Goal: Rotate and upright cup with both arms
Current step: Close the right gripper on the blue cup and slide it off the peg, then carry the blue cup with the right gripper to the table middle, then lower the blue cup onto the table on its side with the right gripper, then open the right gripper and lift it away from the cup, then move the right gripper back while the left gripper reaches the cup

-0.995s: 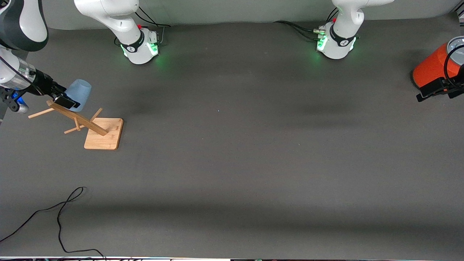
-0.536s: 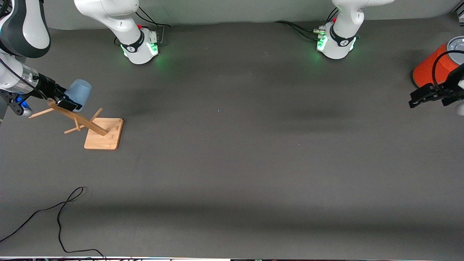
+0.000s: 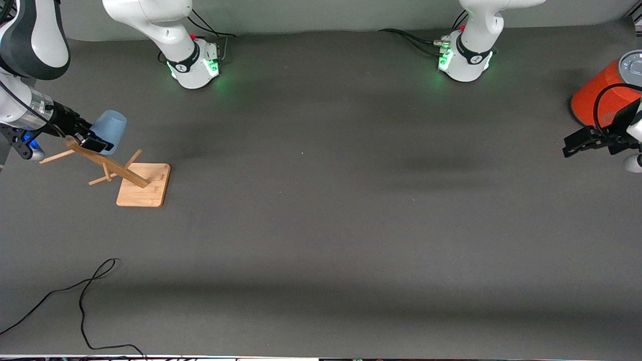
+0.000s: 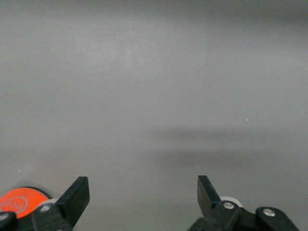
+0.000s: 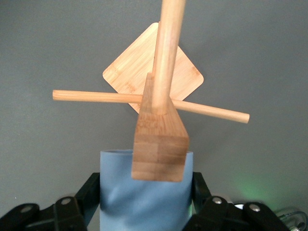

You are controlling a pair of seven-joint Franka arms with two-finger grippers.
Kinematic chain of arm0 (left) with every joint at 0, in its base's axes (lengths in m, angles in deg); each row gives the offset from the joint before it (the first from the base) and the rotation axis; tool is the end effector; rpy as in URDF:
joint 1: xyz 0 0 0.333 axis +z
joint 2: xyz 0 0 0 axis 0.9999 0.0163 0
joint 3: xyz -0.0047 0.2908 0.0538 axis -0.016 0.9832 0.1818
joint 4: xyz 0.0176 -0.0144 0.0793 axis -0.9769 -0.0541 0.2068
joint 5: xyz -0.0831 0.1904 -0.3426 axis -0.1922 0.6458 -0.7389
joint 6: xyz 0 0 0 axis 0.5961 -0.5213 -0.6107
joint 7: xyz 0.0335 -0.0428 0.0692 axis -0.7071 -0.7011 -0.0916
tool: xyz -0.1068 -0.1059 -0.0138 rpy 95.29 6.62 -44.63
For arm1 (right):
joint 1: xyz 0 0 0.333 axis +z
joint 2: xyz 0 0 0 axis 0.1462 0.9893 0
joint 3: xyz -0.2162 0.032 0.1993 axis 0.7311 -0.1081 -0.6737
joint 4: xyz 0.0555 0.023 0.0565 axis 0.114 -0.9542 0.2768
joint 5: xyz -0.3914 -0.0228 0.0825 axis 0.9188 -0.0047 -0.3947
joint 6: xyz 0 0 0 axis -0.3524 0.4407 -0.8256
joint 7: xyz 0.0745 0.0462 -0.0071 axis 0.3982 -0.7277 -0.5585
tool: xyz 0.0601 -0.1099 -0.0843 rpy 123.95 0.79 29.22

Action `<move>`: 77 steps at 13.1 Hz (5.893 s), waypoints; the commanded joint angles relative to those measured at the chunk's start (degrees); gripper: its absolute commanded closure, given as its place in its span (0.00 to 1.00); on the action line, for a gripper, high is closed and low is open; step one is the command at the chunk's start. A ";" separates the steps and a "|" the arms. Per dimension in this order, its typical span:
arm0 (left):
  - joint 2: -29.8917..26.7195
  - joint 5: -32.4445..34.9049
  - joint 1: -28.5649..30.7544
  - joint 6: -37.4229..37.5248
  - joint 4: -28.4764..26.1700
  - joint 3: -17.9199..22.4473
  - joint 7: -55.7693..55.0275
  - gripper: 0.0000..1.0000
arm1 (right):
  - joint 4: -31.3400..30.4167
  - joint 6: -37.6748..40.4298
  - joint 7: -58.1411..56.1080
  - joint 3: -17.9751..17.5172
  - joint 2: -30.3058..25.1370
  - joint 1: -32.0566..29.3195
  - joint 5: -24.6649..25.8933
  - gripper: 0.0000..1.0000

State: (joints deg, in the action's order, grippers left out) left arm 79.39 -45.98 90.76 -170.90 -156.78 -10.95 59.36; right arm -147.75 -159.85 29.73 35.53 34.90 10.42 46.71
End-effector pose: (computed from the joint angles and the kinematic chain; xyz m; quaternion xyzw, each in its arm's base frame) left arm 0.5640 0.0312 0.5105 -0.9997 -0.0194 0.0139 0.0094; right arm 0.4605 -0.0945 0.3850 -0.9199 0.3834 0.0824 0.0071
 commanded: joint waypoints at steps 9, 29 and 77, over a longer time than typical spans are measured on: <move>1.36 0.35 -0.11 -1.08 2.18 0.04 0.52 0.00 | 3.29 13.96 19.63 -0.79 -11.16 13.17 0.25 0.69; 3.82 0.17 -0.02 -2.58 4.21 0.04 0.25 0.00 | 65.07 3.43 110.36 -0.70 58.24 61.70 -4.41 0.68; 30.57 10.45 -40.22 13.92 24.80 -2.34 -37.87 0.00 | 47.28 22.43 0.73 16.91 22.70 30.29 -3.09 0.00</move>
State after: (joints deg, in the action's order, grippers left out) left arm 98.18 -37.57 57.56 -163.25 -145.03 -14.38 26.53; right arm -94.48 -133.05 36.85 56.86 62.74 46.67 44.32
